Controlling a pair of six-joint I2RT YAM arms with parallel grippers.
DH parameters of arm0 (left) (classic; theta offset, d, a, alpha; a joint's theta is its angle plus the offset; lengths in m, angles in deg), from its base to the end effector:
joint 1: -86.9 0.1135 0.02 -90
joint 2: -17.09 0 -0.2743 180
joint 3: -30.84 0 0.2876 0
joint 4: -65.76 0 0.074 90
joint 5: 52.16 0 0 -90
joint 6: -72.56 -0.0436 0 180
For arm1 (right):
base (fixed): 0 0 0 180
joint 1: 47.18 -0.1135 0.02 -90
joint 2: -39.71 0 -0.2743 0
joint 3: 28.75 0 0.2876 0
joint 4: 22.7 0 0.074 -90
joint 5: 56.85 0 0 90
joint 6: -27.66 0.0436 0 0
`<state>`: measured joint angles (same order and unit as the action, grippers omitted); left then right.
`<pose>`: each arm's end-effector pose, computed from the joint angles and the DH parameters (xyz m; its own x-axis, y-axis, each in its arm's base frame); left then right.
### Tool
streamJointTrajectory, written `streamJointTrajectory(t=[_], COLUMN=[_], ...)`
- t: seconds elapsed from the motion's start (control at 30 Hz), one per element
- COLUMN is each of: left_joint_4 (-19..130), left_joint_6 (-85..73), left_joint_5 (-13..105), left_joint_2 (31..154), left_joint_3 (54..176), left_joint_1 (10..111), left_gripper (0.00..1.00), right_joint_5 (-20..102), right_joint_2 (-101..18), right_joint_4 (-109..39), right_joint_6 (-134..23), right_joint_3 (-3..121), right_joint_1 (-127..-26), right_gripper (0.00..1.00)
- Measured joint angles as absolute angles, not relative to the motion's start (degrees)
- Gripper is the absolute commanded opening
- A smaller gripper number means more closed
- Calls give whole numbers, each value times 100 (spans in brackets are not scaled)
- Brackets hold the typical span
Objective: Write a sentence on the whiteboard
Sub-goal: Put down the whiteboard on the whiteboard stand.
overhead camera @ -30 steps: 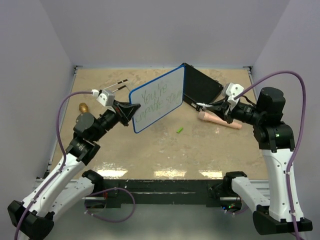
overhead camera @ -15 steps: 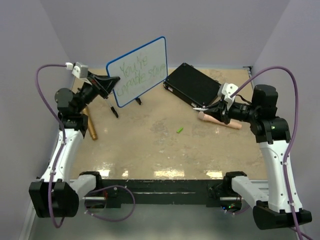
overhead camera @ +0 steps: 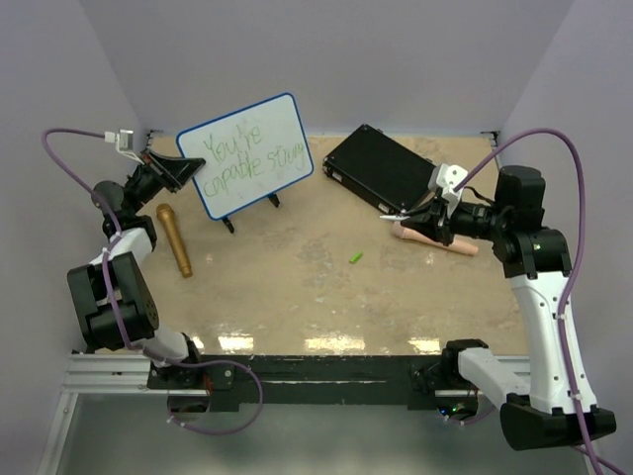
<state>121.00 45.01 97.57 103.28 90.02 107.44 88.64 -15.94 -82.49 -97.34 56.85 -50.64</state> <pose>0.3340 0.0849 0.3020 -0.2701 -0.5785 -0.7697 0.6405 0.4890 -0.5922 0.1975 0.0479 0.4344 0.0220 -0.3242 -0.9457 -0.8973 0.4107 -0.1617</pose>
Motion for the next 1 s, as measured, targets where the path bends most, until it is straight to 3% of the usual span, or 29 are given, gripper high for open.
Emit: streamJointTrajectory(t=[1.0], left_joint_4=[12445], left_joint_6=[2899], left_joint_5=[9847], left_joint_2=[12218], left_joint_3=[9310], left_joint_1=[10903], left_gripper=[0], right_joint_5=[9141], right_joint_2=[-1835], right_joint_4=[-8195], right_joint_6=[-10106], right_joint_3=[5353], right_joint_1=[-5064], right_gripper=[0])
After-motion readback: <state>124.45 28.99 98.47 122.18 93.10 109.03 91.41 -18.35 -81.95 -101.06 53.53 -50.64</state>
